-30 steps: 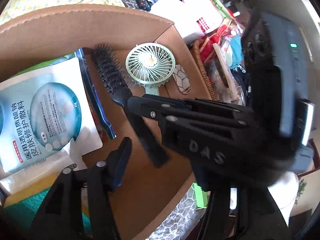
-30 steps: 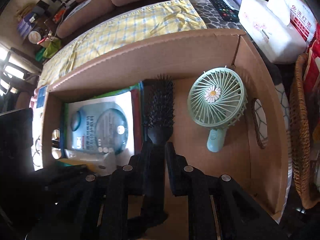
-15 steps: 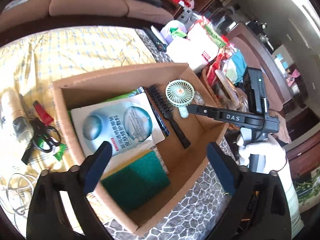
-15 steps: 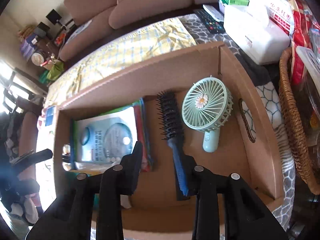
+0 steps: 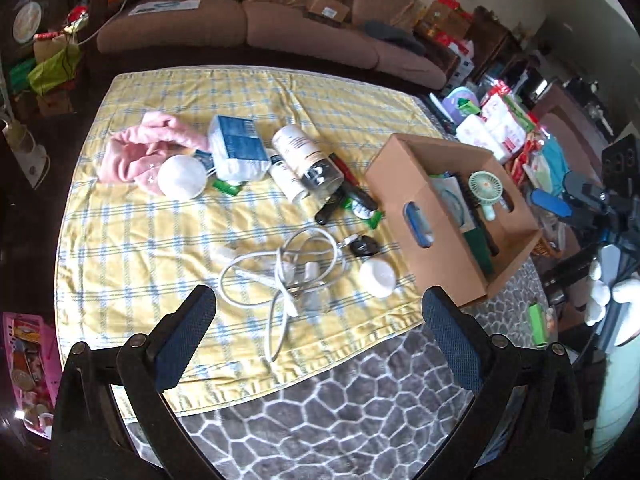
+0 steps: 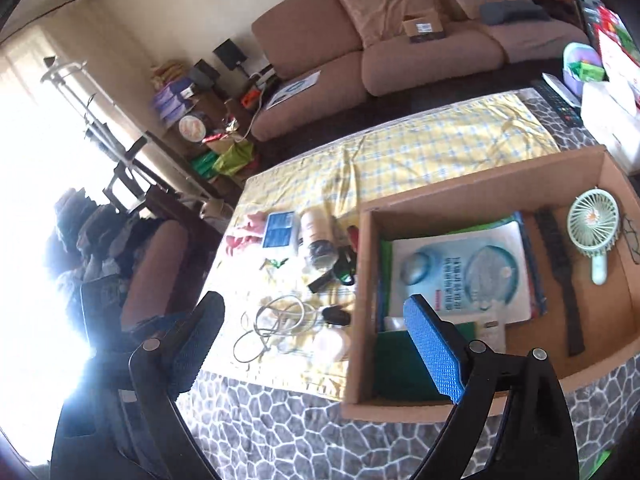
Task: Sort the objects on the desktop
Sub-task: 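Move the right gripper to the white cable and grasp it, then carry the white cable into the box and open the right gripper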
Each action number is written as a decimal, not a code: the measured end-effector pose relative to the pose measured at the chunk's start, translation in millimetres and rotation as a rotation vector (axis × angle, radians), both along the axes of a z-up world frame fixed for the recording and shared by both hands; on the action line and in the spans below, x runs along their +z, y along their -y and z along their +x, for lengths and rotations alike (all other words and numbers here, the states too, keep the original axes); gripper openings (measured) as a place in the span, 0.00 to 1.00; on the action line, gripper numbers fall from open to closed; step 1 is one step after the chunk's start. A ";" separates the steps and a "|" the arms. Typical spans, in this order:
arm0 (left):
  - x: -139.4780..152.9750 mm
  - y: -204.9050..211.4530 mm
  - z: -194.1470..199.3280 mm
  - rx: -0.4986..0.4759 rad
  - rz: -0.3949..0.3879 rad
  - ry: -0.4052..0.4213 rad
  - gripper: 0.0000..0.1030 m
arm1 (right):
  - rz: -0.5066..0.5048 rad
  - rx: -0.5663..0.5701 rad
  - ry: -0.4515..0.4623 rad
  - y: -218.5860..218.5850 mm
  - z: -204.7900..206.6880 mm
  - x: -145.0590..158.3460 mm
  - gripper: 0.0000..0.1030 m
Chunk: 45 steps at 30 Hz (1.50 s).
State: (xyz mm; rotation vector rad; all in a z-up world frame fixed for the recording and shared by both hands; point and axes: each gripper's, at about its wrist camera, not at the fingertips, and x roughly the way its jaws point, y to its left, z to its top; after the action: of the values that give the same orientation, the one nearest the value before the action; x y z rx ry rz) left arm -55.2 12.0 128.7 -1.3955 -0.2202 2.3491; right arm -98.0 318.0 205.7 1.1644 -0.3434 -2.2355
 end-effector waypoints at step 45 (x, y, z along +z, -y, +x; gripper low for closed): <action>-29.5 4.3 -2.7 -0.093 0.222 -0.112 0.04 | 0.178 0.075 -0.052 141.9 -19.8 -90.4 0.09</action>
State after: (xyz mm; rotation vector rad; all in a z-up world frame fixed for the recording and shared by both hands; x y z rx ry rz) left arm -57.9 7.7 99.2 -1.1416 -0.3637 2.2406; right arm -117.8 176.1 115.3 1.1869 -0.0791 -2.2618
